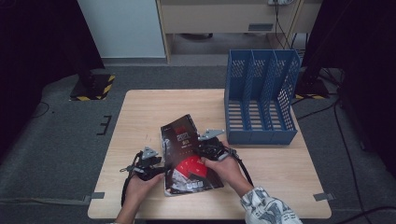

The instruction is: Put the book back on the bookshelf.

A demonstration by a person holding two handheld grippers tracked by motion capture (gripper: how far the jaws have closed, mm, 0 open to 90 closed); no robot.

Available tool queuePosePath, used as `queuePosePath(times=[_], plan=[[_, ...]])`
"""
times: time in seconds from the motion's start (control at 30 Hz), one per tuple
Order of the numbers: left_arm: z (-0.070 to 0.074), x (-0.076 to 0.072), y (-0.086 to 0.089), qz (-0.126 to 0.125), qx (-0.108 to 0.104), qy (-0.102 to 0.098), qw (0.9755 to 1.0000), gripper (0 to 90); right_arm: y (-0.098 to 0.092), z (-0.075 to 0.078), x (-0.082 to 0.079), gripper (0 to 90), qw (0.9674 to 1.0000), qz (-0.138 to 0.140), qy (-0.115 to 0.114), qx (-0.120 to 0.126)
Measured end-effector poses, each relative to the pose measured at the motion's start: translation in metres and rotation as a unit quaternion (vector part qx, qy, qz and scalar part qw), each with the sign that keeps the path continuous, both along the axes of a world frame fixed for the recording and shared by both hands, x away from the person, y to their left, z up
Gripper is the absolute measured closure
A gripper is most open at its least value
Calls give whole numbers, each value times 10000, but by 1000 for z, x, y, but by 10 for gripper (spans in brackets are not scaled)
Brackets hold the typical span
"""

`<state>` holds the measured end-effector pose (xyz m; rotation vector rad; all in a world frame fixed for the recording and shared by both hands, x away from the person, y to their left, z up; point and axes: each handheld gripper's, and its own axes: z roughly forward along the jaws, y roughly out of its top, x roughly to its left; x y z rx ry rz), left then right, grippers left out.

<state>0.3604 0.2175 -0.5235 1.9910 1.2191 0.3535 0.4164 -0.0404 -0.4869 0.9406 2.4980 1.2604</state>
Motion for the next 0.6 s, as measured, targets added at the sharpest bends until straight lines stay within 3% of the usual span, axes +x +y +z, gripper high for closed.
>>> queuePosePath(times=[0.3,0.6], plan=[[1,1,-2,-34,-75,-13,10000,293,-4,21,-6,848,9994,99,-289,158],[1,2,-3,-42,-224,9,9997,198,-8,30,-9,855,9984,140,-434,324]])
